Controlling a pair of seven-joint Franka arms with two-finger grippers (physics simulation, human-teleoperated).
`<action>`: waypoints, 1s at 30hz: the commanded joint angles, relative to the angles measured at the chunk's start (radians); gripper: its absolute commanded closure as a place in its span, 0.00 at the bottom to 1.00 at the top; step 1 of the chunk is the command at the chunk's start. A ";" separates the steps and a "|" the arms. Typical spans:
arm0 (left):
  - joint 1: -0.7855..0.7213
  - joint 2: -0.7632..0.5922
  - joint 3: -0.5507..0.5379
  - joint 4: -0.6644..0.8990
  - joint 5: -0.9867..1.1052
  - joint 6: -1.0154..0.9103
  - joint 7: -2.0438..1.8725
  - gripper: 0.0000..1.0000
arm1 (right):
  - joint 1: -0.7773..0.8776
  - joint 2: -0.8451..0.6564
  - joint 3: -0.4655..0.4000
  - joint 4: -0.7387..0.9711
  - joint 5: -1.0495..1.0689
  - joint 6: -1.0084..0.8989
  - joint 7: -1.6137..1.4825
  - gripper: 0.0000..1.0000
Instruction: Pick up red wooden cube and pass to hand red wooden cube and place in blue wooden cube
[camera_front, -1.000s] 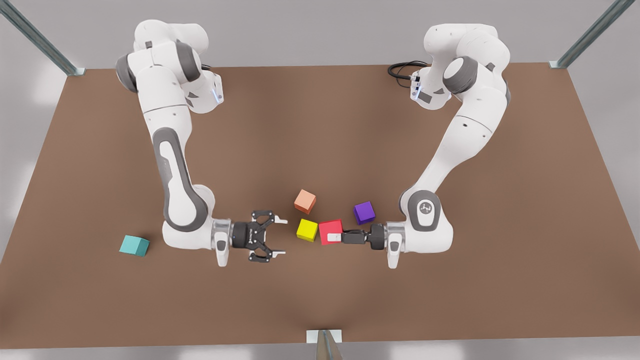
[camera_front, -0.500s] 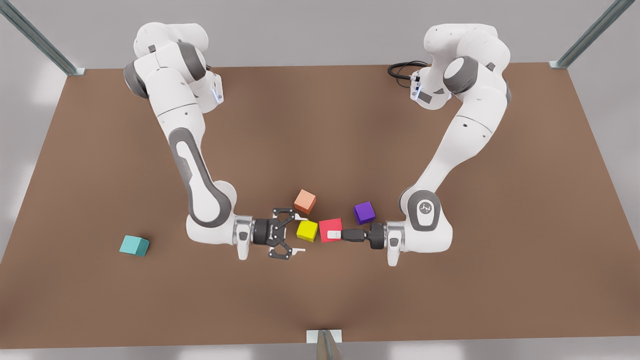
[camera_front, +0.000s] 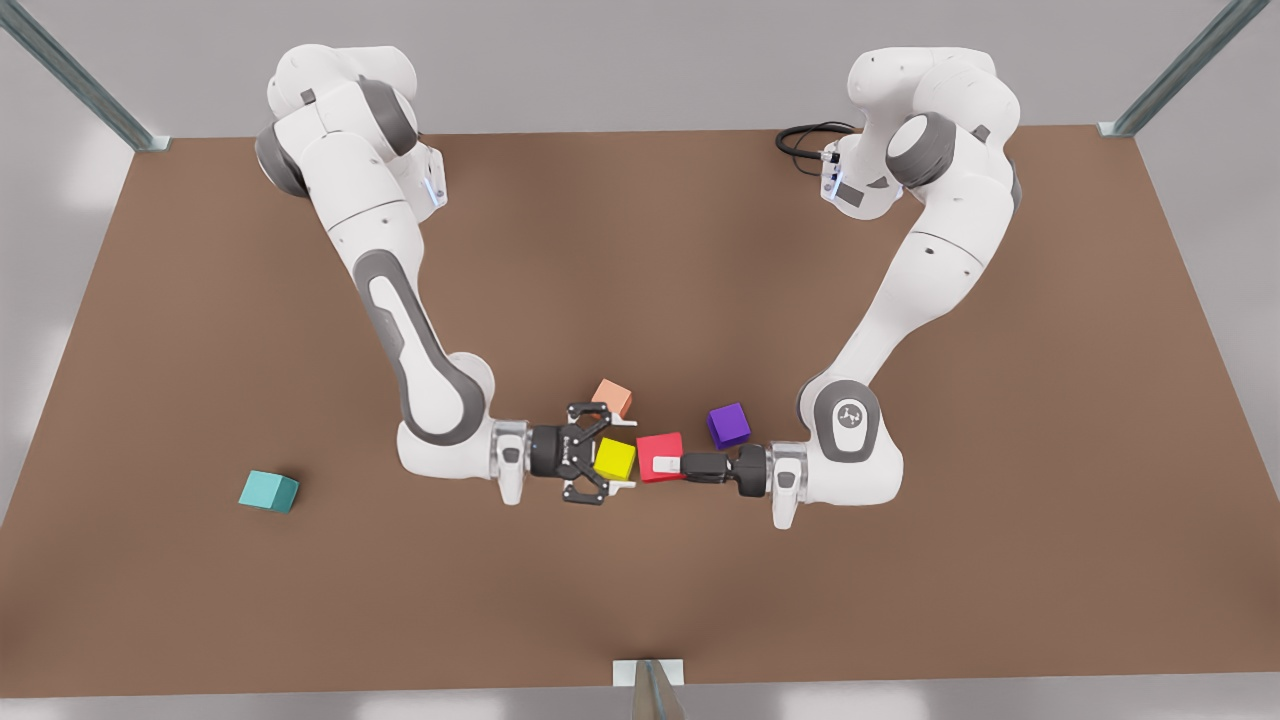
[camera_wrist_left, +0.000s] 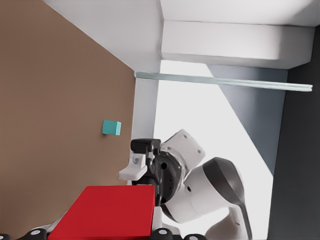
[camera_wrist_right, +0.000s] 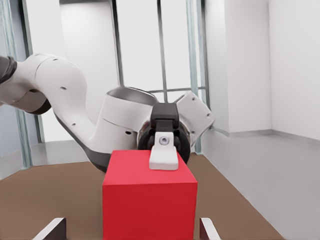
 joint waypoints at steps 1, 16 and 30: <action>0.000 -0.002 -0.001 0.000 -0.009 -0.006 0.073 0.34 | 0.002 -0.001 0.001 0.002 0.000 0.012 -0.071 0.01; 0.003 -0.003 -0.001 -0.006 -0.009 -0.012 0.073 0.33 | 0.024 0.036 0.003 0.037 0.010 0.038 -0.065 0.01; 0.005 -0.002 -0.001 -0.012 -0.009 -0.012 0.076 0.33 | 0.057 0.076 0.035 0.086 0.016 0.099 -0.056 0.01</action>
